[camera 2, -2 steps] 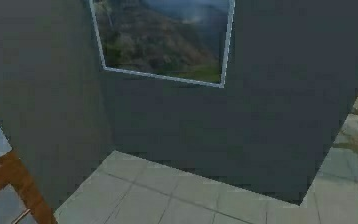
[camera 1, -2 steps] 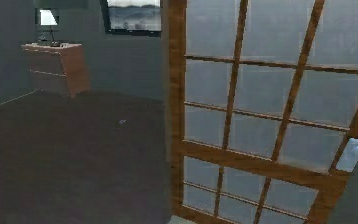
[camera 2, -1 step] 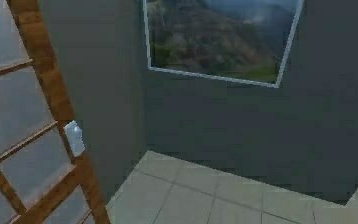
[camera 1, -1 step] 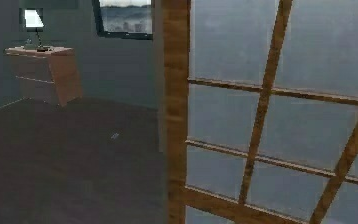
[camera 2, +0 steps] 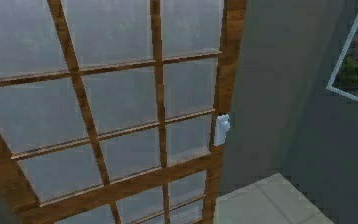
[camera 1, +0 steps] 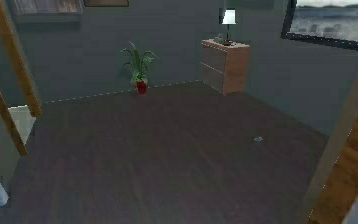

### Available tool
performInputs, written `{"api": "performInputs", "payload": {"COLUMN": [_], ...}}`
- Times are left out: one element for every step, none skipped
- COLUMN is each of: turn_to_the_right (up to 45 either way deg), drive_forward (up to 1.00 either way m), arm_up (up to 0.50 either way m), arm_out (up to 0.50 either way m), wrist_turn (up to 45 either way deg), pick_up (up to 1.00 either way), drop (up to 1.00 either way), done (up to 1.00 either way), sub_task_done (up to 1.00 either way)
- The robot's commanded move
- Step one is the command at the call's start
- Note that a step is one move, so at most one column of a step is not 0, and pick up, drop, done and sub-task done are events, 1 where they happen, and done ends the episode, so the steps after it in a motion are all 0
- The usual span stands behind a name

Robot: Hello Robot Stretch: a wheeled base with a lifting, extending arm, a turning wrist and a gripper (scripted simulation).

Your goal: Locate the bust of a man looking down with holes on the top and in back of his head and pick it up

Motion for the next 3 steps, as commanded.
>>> {"api": "performInputs", "payload": {"turn_to_the_right": [-3.0, 45.0, 0.0], "drive_forward": [0.00, 0.00, 0.15], "arm_up": [0.00, 0.00, 0.00], "arm_out": [0.00, 0.00, 0.00], "wrist_turn": [0.0, 0.0, 0.0], "pick_up": [0.00, 0.00, 0.00], "drop": [0.00, 0.00, 0.00], "done": [0.00, 0.00, 0.00], "sub_task_done": [0.00, 0.00, 0.00]}}
